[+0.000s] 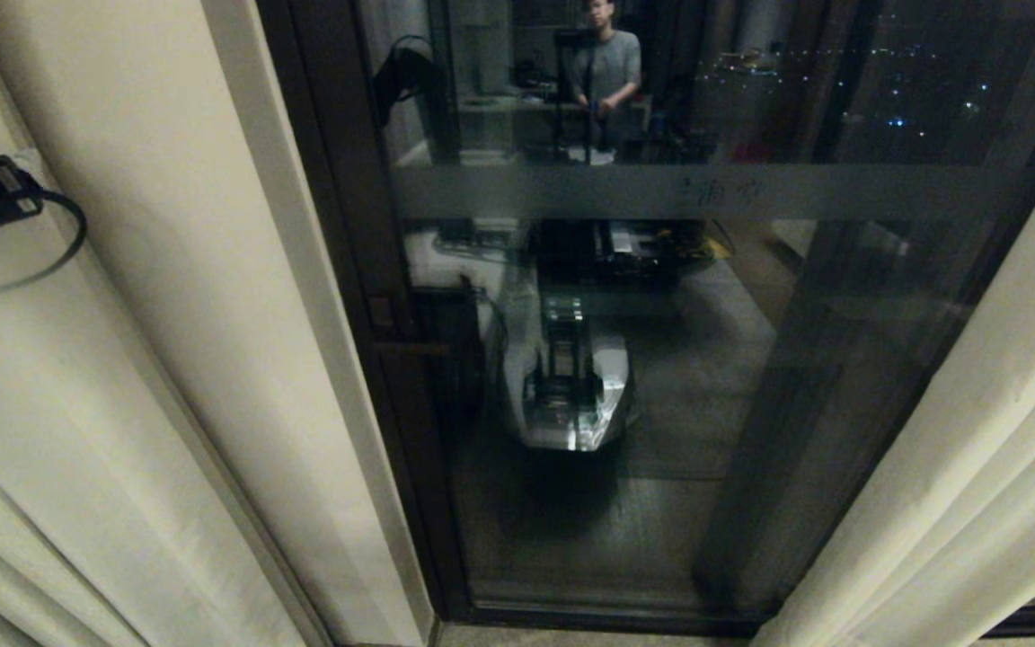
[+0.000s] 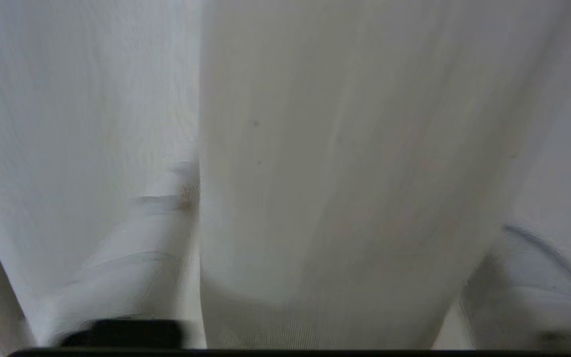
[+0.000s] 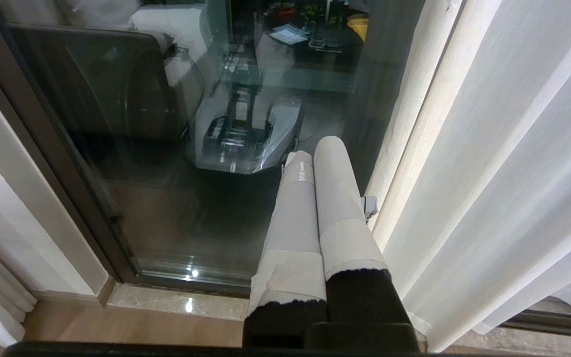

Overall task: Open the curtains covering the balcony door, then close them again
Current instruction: Close the inner curtains on both sides

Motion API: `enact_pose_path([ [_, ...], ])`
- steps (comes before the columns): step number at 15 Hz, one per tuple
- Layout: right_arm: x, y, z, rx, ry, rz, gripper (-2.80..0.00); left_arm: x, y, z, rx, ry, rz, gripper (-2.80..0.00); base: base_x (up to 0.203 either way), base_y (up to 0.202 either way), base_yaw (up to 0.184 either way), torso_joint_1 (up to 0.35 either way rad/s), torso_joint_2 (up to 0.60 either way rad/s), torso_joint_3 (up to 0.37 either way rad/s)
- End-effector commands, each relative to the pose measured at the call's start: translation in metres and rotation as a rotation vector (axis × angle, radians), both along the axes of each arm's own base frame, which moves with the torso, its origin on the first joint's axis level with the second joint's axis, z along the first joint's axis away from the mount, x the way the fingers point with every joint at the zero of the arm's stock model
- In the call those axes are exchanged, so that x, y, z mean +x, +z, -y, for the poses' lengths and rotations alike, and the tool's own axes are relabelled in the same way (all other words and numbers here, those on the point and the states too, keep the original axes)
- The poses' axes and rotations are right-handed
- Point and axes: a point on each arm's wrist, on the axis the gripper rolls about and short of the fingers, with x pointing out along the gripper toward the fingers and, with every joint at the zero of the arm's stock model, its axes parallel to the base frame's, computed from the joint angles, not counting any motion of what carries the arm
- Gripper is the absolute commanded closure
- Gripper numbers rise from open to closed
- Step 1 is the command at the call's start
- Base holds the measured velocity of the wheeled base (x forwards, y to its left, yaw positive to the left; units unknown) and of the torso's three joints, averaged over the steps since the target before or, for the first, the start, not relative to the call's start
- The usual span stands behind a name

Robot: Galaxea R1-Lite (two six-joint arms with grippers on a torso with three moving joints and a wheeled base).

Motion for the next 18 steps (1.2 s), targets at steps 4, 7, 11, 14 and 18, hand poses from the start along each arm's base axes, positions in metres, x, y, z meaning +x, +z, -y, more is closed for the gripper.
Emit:
enact_pose_path([
  [4,0.000,0.000,0.000,0.000,0.000,-0.001,0.00,0.001,0.004,0.000,0.030,-0.022,0.073,0.00,0.000,0.000,0.000,0.000,0.00,0.000],
  [7,0.000,0.000,0.000,0.000,0.000,-0.001,0.00,-0.002,0.007,0.000,0.036,-0.024,0.083,0.00,0.000,0.000,0.000,0.000,0.00,0.000],
  [11,0.000,0.000,0.000,0.000,0.000,-0.001,0.00,-0.006,0.016,0.002,0.055,-0.028,0.128,0.00,0.000,0.000,0.000,0.000,0.00,0.000],
  [14,0.000,0.000,0.000,0.000,0.000,-0.002,0.00,-0.019,0.021,0.008,0.067,-0.071,0.132,0.00,0.000,0.000,0.000,0.000,0.00,0.000],
  [18,0.000,0.000,0.000,0.000,0.000,-0.001,0.00,-0.034,0.028,0.018,0.083,-0.130,0.139,0.00,0.000,0.000,0.000,0.000,0.00,0.000],
])
